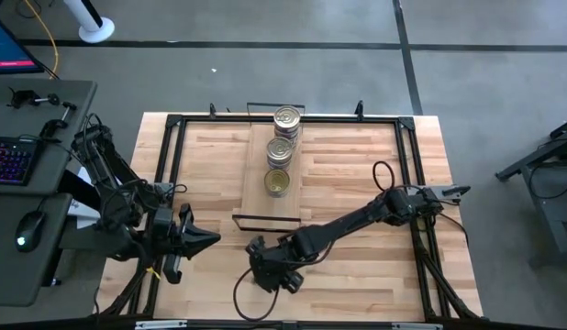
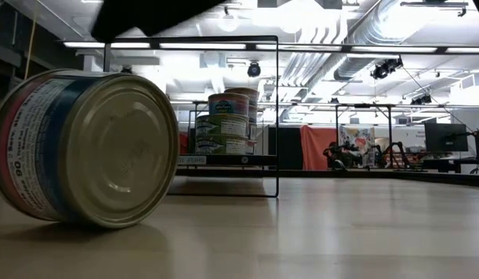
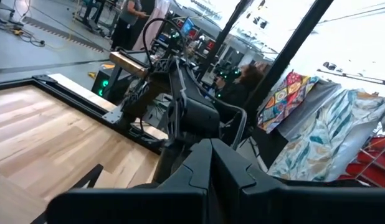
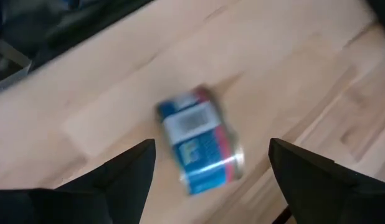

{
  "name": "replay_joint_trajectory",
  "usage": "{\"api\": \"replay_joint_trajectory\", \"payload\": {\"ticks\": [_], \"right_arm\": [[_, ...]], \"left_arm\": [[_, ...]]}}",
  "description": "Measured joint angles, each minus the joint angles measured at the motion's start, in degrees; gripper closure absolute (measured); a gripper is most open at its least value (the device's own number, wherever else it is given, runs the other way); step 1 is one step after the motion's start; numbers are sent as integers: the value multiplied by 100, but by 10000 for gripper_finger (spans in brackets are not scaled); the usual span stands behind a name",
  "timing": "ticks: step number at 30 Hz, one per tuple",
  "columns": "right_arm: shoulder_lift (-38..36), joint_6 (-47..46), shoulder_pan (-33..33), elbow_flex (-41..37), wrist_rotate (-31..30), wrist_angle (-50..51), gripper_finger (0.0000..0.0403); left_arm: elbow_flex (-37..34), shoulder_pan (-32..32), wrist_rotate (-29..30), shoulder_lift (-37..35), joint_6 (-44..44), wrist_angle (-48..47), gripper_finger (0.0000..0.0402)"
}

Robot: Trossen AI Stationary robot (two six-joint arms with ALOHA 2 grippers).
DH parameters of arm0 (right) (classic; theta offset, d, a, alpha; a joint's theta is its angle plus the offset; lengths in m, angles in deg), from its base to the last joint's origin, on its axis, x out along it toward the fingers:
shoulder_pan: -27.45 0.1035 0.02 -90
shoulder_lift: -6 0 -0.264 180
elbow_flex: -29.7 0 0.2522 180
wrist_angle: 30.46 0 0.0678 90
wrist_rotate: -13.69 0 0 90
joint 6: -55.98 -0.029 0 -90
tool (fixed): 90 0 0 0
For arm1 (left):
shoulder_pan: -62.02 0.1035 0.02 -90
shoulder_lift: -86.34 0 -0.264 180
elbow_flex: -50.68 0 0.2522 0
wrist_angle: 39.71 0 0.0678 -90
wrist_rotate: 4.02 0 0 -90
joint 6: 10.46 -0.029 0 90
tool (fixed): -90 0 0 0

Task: Stack canned seafood by type on shelf
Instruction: Stack the blue pink tuna can on top of the other blue pink tuna cans on the shelf

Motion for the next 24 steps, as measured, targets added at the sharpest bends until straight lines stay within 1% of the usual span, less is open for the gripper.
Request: {"api": "replay_joint_trajectory", "payload": {"ticks": [4, 10, 15, 19, 24], "right_arm": [[2, 179, 5, -82, 21, 266, 100], [2, 428, 1, -82, -12, 49, 100], [114, 504, -7, -82, 59, 138, 100], [242, 605, -7, -89, -137, -29, 100], [271, 626, -16, -86, -154, -116, 100]], "left_arm": [[0, 0, -2, 0, 200, -151, 401], [0, 0, 86, 2, 269, -213, 402], [0, 2, 149, 4, 283, -214, 401], [0, 2, 151, 4, 286, -215, 401], [0, 2, 152, 4, 428, -233, 401]]}}
